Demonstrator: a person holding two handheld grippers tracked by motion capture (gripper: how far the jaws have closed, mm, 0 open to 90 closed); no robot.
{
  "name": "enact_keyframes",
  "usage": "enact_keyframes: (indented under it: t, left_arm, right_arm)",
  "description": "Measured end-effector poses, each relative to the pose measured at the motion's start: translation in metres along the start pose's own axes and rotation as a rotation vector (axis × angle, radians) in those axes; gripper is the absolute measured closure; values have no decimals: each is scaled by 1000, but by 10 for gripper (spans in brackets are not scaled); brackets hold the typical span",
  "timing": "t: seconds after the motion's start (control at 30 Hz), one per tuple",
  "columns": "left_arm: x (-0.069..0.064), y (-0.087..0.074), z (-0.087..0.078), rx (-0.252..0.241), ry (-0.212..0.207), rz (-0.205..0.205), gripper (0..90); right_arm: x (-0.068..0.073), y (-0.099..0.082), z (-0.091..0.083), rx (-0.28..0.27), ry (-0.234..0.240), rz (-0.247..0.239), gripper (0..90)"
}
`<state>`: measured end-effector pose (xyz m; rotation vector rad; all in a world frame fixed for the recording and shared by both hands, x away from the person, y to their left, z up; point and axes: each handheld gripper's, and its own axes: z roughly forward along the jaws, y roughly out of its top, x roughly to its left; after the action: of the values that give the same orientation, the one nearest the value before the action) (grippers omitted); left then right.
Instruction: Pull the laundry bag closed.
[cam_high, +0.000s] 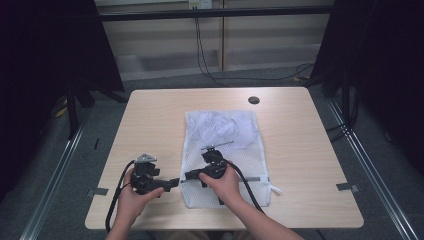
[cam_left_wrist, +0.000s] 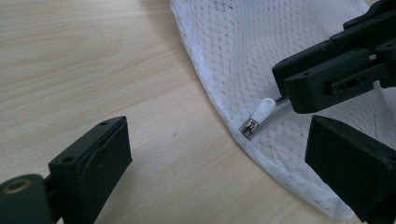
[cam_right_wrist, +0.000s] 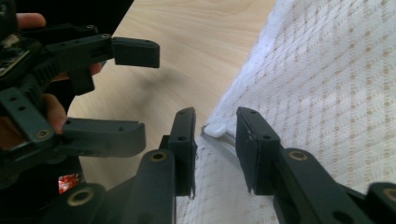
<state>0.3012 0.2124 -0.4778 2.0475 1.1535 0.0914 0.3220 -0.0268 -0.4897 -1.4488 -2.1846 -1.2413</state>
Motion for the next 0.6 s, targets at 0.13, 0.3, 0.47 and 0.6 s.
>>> enact_keyframes:
  t: [0.13, 0.3, 0.47, 0.6]
  left_arm:
    - [2, -1, 0, 13, 3, 8, 72]
    - [3, -2, 0, 9, 3, 2, 79]
    - [3, -3, -1, 6, 3, -6, 80]
    - [4, -3, -1, 13, 9, -1, 80]
  right_arm:
    - [0, 1, 4, 2, 0, 17, 714]
    - [1, 1, 8, 8, -2, 22, 723]
    - [1, 1, 11, 13, -12, 16, 752]
    - [2, 1, 12, 20, -10, 28, 761]
